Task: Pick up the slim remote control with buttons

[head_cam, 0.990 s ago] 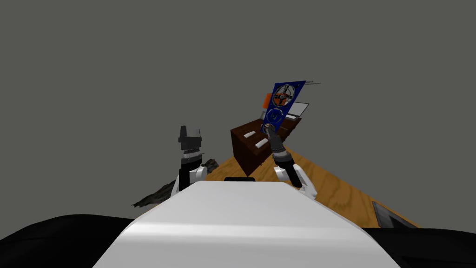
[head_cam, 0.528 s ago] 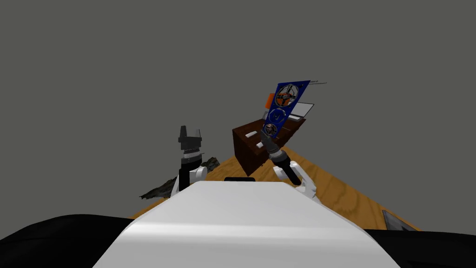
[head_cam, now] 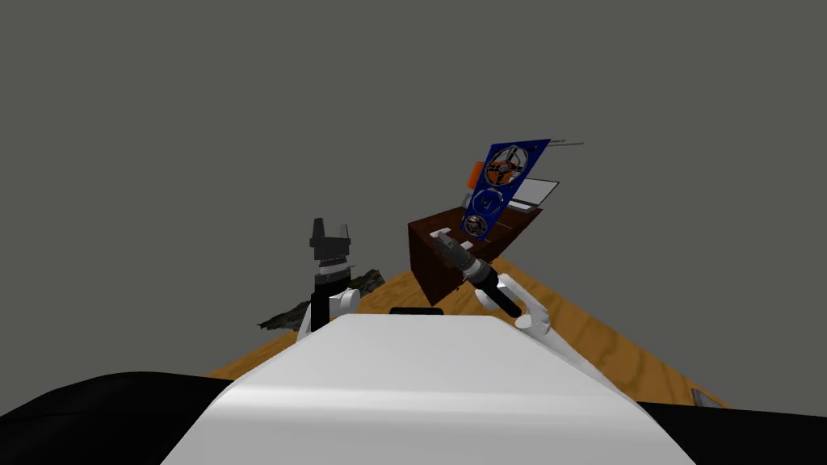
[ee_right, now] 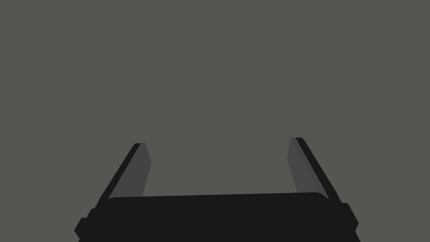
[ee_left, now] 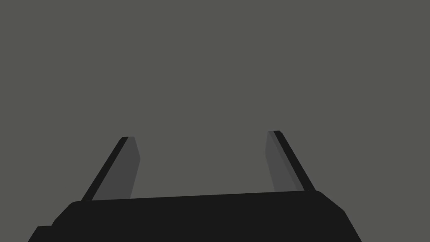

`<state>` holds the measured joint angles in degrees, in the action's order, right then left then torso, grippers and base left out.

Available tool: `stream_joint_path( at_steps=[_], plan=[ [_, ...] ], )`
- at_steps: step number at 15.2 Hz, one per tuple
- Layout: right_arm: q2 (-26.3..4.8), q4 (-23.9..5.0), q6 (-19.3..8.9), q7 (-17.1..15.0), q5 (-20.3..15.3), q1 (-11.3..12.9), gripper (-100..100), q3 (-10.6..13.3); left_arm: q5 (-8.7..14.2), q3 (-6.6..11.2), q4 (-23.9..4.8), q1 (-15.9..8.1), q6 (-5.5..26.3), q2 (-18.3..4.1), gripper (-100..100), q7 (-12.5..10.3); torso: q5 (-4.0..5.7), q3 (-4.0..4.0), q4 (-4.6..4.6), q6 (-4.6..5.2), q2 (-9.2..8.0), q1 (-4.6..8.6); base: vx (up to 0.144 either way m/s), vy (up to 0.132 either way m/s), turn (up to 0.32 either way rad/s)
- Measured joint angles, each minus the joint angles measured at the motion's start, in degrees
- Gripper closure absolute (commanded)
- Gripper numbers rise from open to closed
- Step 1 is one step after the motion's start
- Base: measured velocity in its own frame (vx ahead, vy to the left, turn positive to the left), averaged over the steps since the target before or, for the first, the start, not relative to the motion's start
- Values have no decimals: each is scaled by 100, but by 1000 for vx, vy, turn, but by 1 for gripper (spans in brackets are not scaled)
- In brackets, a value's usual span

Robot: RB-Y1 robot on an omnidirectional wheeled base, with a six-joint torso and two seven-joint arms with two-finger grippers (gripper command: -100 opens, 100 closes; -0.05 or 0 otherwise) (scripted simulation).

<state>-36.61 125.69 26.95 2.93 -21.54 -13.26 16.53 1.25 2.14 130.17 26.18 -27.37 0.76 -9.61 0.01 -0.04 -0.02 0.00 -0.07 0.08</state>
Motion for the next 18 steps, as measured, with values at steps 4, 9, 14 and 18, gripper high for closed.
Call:
stream_joint_path(
  at_steps=[4, 9, 14, 18],
  plan=[
    [-505, 1, -35, 0, -222, 142, -100, 311, 0, 0, 0, 0, 0, 0, 0, 0, 0, 1, 0, 2, 2, 0, -18, -10, 77],
    [-1159, -57, -157, -49, -579, 524, -100, 818, 0, 0, 0, 0, 0, 0, 0, 0, 0, 1, 0, -3, 2, 0, -21, -12, 133],
    [-1748, -99, -223, -48, -862, 752, -100, 1238, 0, 0, 0, 0, 0, 0, 0, 0, 0, 2, 1, 0, 4, -1, -13, -9, 73],
    [-2214, -94, -262, -49, -1072, 884, -100, 1525, 0, 0, 0, 0, 0, 0, 0, 0, -1, 2, 1, 1, 3, -1, -14, -7, 100]
  ],
)
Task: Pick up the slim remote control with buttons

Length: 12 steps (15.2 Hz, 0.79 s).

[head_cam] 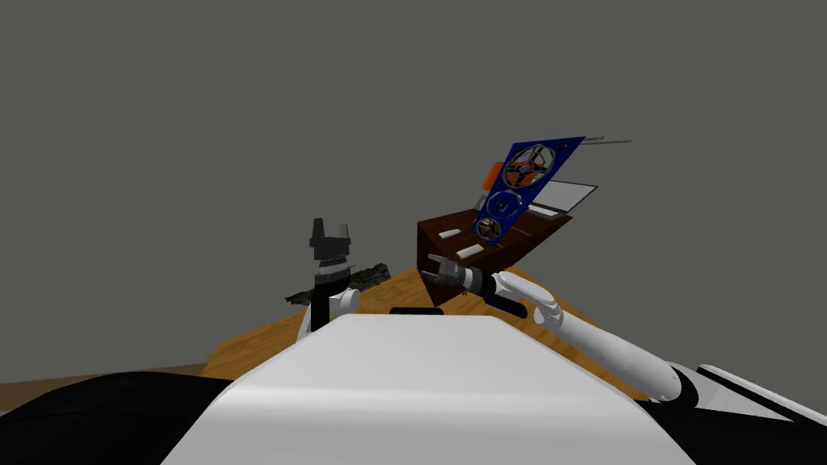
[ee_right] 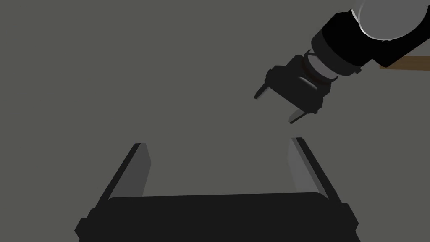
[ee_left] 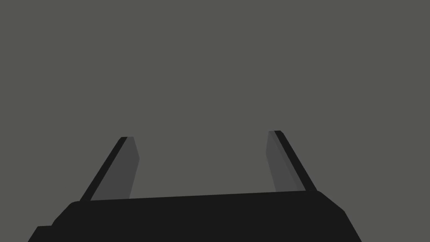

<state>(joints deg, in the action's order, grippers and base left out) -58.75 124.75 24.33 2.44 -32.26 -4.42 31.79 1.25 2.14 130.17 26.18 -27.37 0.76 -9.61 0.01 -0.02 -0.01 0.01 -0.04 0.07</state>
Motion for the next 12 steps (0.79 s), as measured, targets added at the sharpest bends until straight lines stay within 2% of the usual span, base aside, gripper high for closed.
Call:
stream_joint_path(
  at_steps=[1, 6, 8, 10, 12],
  plan=[
    [-95, -5, -13, -9, -20, 41, -100, 40, 0, 0, 0, 0, 0, 0, 0, 0, 0, 1, 0, 1, 2, 0, -10, -7, 128],
    [-752, -32, -163, -74, -422, 443, -100, 612, 0, 0, 0, 0, 0, 0, 0, 0, 0, 2, 1, -3, 3, 1, -12, -12, 139],
    [-994, -56, -153, -66, -467, 469, -100, 700, 0, 0, 0, 0, 0, 0, 0, 0, 1, 2, 1, 1, 3, 1, -6, -6, 77],
    [-1209, -123, -165, -56, -645, 630, -100, 941, 0, 0, 0, 0, 0, 0, 0, 0, 0, 3, 1, -3, 5, 0, -7, -10, 141],
    [-1429, -115, -198, -74, -709, 695, -100, 1064, 0, 0, 0, 0, 0, 0, 0, 0, 0, 3, 1, 1, 5, 0, -3, -5, 66]
  ],
)
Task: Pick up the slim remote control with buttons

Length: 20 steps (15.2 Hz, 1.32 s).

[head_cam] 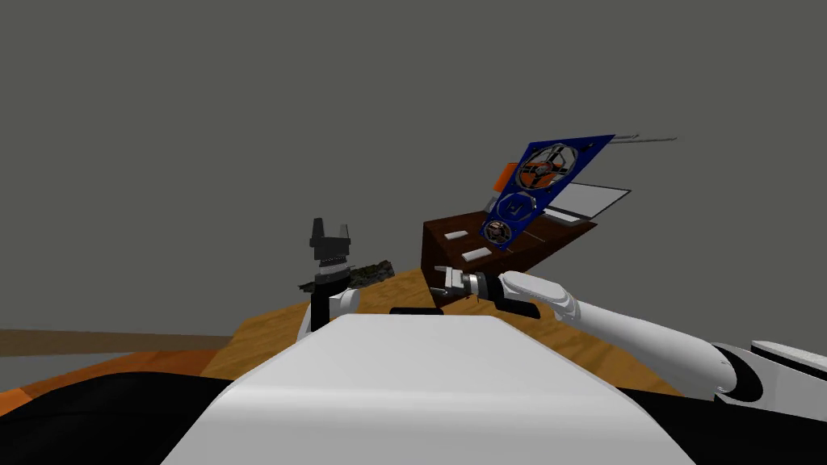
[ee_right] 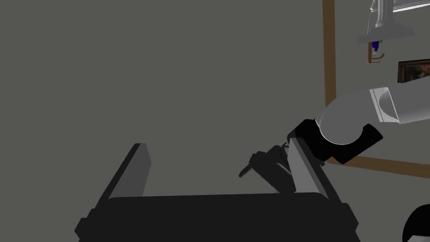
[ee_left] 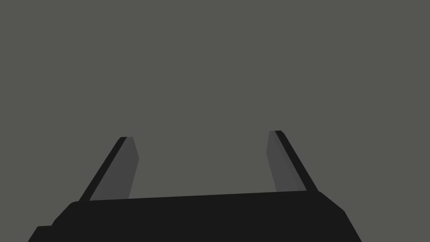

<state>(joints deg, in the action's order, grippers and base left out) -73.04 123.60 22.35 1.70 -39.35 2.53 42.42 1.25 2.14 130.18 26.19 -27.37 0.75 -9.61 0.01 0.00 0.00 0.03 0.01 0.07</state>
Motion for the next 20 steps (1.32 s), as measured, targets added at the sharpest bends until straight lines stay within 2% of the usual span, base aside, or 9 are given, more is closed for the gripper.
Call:
stream_joint_path(
  at_steps=[7, 9, 11, 14, 18, 20],
  plan=[
    [-863, -8, -112, -31, -421, 367, -100, 626, 0, 0, 0, 0, 0, 0, 0, 0, -1, 2, 1, 0, 3, 0, 0, -9, 127],
    [-1117, -42, -162, -83, -629, 593, -100, 896, 0, 0, 0, -1, 0, 0, 0, 0, 0, 3, 1, -4, 5, 0, 5, -12, 124],
    [-1481, 17, -186, -64, -699, 641, -100, 1016, 0, 0, 0, -1, 0, 0, 0, 0, -1, 3, 1, -5, 6, 0, 11, -13, 187],
    [-1903, 51, -337, -217, -1079, 960, -100, 1500, 0, 0, 0, -1, 0, 0, 0, 0, -1, 5, 2, -6, 9, 0, 15, -11, 163],
    [-2465, -57, -344, 65, -1150, 983, -100, 1821, 0, 0, 0, 0, 0, 0, 0, 0, -1, 7, 3, -3, 12, 0, 20, -11, 109],
    [-2675, -58, -369, -124, -1453, 1253, -100, 2105, 0, 0, 0, -1, 0, 0, 0, 0, -1, 8, 3, -6, 14, -1, 29, -12, 210]
  ],
)
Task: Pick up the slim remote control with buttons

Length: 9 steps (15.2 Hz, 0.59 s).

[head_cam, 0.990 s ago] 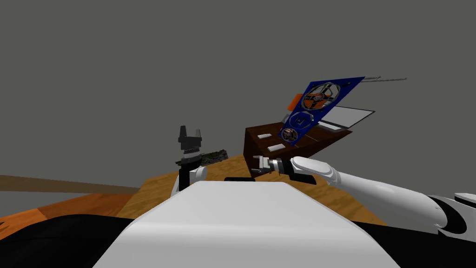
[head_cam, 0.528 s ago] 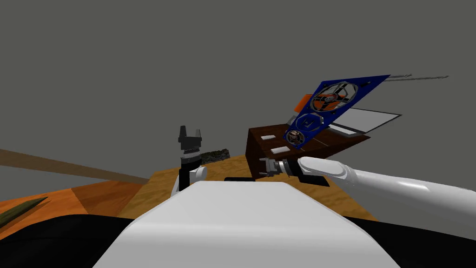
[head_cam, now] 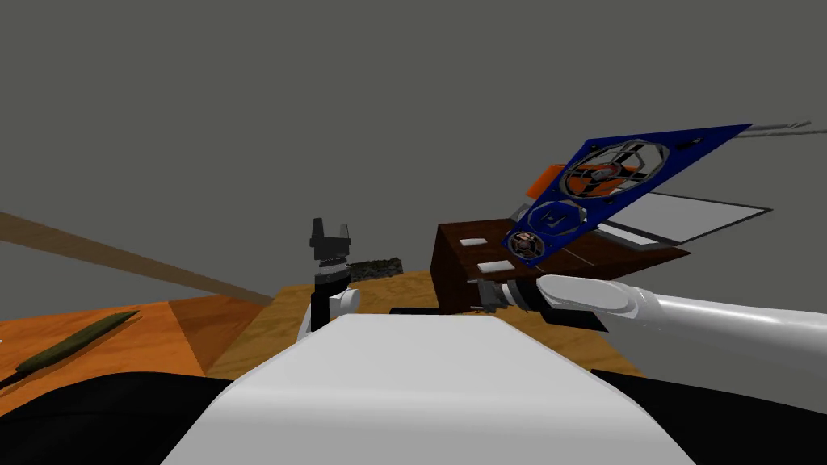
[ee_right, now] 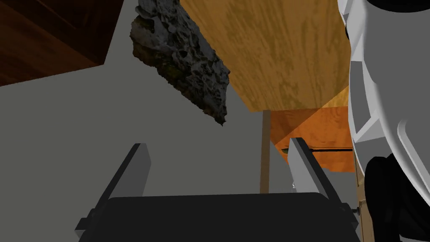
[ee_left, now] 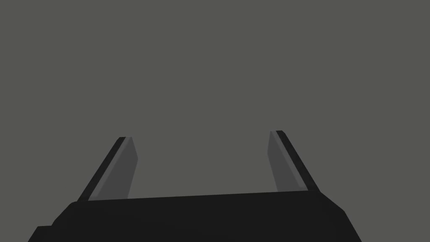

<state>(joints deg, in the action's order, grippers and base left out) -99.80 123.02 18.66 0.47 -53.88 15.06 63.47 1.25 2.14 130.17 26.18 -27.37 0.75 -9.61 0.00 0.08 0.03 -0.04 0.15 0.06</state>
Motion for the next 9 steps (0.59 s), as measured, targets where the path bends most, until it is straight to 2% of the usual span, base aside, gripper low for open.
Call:
stream_joint_path(
  at_steps=[2, 3, 5, 7, 9],
  plan=[
    [-227, -35, -29, 36, -81, 57, -100, 217, 0, 1, 0, 1, 0, 0, 0, 0, 3, 1, 1, 6, 1, 2, 32, -13, 91],
    [-354, -15, -56, -49, -260, 179, -100, 357, 0, 0, 0, 1, 0, 0, 0, 0, 0, 2, 0, 3, 3, 1, 42, -16, 182],
    [-581, -42, -63, -50, -331, 270, -100, 561, 0, 1, 0, 1, 0, 0, 0, 0, 3, 2, 1, 5, 4, 2, 34, -13, 145],
    [-794, -24, -157, -154, -650, 383, -100, 856, 0, 0, 0, 1, 0, 0, 0, 0, 1, 4, 2, 4, 6, 1, 40, -17, 128],
    [-967, -99, -161, -54, -666, 470, -100, 1043, 0, 0, 0, 1, 0, 0, 0, 0, 2, 5, 2, 2, 8, 1, 51, -18, 179]
  ],
)
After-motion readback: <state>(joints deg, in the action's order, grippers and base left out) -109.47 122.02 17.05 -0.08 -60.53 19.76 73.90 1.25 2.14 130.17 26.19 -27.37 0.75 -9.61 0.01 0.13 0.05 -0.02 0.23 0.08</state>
